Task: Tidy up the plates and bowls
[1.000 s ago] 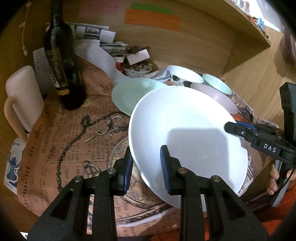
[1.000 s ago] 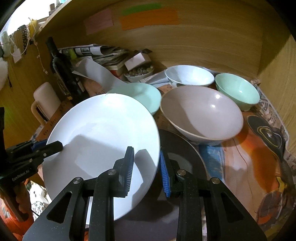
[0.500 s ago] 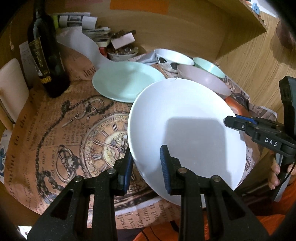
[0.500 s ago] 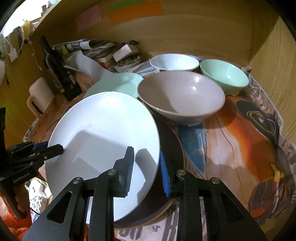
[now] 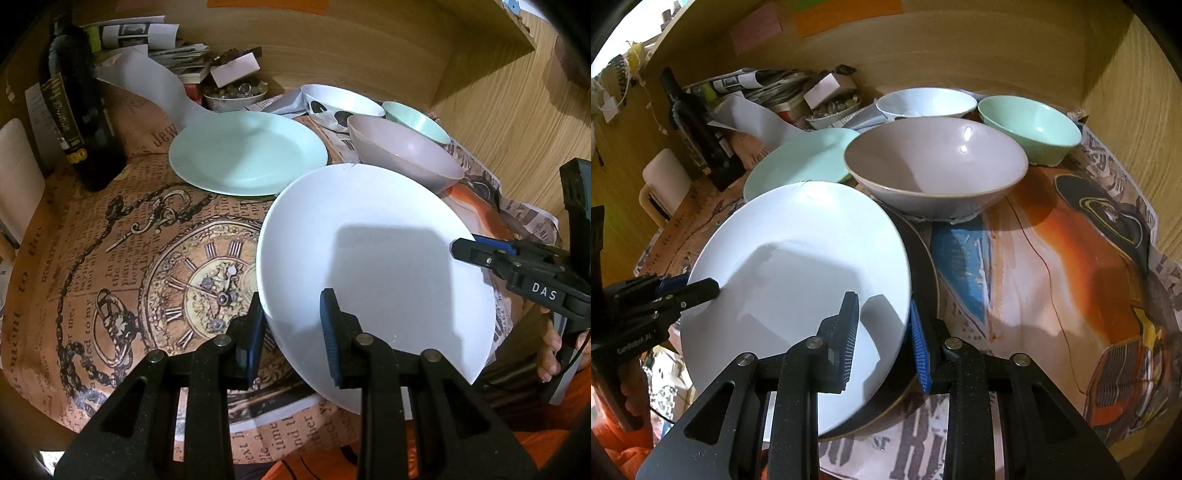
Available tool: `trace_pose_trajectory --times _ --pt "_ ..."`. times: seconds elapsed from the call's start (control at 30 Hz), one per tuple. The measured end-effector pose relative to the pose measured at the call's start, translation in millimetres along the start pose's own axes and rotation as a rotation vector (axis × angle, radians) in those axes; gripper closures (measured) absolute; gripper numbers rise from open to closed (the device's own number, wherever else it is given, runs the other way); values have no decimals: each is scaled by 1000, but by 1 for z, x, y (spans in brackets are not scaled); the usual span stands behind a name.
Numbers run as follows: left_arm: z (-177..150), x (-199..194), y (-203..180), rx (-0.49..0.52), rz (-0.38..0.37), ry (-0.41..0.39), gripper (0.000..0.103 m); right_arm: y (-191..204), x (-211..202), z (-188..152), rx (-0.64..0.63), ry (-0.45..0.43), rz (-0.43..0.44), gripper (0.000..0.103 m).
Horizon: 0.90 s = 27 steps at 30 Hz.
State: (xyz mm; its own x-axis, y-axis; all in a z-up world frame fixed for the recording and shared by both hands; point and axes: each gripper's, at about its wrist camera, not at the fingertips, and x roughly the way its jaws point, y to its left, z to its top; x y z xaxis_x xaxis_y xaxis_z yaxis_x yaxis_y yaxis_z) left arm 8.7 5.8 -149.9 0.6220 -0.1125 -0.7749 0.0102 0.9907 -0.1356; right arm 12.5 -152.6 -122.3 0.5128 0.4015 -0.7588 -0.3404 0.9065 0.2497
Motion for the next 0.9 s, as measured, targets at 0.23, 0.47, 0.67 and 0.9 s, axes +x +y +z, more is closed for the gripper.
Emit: trace_pose_trajectory --times 0.23,0.47,0.67,0.9 --pt "3 6 -1 -1 -11 6 73 -2 -4 0 2 -4 -5 78" --pt "3 8 0 11 -15 -7 71 -1 -4 0 -19 3 -8 76" --pt "5 10 -5 57 17 -30 71 4 -15 2 -67 -53 -69 72" --pt "10 5 3 33 -10 -57 66 2 -24 9 -48 -97 -63 69"
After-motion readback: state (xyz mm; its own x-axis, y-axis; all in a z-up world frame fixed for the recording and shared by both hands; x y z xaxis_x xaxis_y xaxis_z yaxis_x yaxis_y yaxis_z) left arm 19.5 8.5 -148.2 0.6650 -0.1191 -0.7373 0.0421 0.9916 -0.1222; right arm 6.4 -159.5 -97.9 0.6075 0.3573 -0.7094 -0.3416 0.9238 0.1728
